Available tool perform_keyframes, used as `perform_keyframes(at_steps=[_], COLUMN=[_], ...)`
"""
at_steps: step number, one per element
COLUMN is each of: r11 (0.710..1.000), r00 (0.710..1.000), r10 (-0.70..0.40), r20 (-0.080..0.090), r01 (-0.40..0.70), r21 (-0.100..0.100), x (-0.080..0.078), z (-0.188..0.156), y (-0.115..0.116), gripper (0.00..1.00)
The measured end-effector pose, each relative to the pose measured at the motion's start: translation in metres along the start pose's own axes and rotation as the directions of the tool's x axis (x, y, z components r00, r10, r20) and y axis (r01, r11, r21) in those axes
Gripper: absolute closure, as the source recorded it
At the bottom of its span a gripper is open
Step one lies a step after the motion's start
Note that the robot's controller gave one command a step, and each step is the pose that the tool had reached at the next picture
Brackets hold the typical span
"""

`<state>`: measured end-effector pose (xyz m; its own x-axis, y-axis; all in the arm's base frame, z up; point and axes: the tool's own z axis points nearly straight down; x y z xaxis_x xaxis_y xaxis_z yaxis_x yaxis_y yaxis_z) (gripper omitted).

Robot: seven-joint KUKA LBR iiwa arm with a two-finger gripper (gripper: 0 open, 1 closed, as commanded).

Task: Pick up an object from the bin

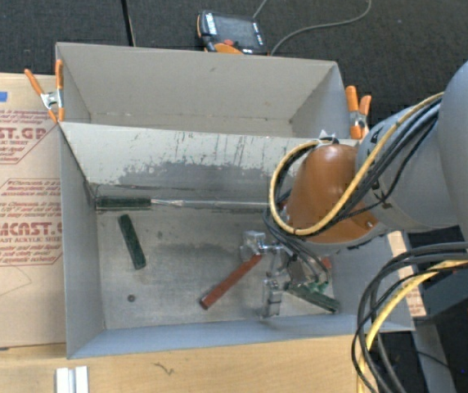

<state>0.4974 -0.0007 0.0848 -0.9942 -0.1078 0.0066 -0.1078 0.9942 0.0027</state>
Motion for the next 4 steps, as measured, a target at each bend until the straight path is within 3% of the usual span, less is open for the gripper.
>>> perform_keyframes(at_steps=[1, 2, 3, 4], r11=[0.943, 0.944, 0.953, 0.953], r00=[0.943, 0.944, 0.953, 0.953], r10=[-0.333, -0.331, -0.302, -0.303], r20=[0.012, 0.006, 0.016, 0.008], r01=[0.333, 0.331, 0.302, 0.303], r21=[0.006, 0.004, 0.009, 0.005], x=[-0.001, 0.001, -0.033, -0.03], z=[0.014, 0.015, -0.111, -0.106], y=[0.037, 0.037, 0.015, 0.016], gripper=[0.0, 1.0, 1.0, 0.0])
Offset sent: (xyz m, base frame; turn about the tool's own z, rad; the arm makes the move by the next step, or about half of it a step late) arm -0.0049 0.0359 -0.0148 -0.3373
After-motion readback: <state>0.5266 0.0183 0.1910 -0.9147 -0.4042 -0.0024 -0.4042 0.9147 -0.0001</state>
